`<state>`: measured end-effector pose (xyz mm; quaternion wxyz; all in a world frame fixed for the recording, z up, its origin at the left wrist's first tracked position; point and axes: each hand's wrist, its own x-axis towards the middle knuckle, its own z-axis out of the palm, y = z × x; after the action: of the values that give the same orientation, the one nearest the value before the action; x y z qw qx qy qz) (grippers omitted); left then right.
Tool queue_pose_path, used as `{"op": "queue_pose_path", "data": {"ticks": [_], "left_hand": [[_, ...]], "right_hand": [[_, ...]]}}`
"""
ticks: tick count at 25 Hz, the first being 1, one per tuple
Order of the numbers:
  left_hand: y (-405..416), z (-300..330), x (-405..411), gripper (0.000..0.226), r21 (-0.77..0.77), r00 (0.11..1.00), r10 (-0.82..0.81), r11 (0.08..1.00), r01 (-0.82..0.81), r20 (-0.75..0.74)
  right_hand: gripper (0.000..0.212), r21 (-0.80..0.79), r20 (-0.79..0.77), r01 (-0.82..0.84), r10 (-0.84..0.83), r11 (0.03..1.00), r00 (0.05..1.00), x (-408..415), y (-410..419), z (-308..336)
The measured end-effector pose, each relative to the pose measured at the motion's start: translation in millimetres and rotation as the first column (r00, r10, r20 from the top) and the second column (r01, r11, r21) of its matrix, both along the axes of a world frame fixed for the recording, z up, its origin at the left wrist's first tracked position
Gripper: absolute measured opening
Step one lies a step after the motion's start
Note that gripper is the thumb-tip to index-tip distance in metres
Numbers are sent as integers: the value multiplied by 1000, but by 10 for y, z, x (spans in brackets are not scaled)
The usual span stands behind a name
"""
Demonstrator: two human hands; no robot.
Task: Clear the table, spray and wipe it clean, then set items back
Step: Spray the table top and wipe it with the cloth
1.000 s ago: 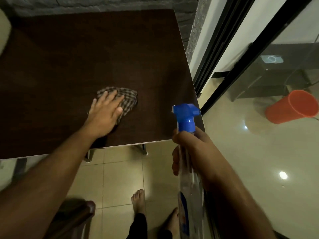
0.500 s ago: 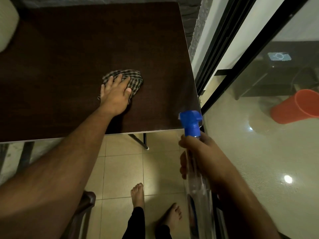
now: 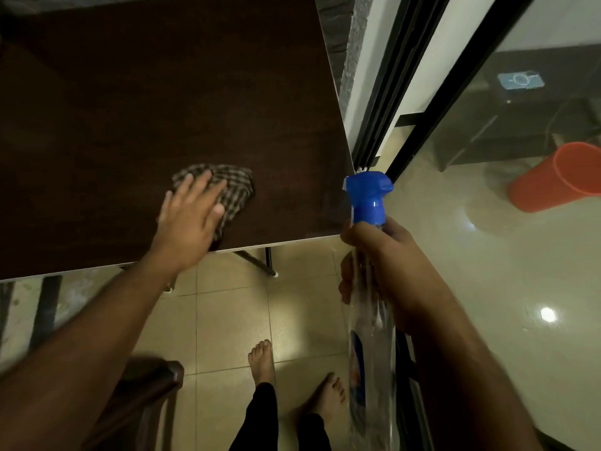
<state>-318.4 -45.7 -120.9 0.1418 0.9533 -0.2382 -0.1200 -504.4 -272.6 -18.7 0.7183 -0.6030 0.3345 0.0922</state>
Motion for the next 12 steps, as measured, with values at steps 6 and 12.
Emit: {"op": "queue_pose_path", "data": {"ticks": [6,12], "left_hand": [[-1525,-49,68,48,3,991,-130,991,130,-8],[-890,-25,-853,48,-42,934,-357,934,356,-4]], "right_hand": [[14,-10,28,58,-58,998,998,-17,-123,28],[15,5,46,82,-82,997,996,-113,-206,9]]}}
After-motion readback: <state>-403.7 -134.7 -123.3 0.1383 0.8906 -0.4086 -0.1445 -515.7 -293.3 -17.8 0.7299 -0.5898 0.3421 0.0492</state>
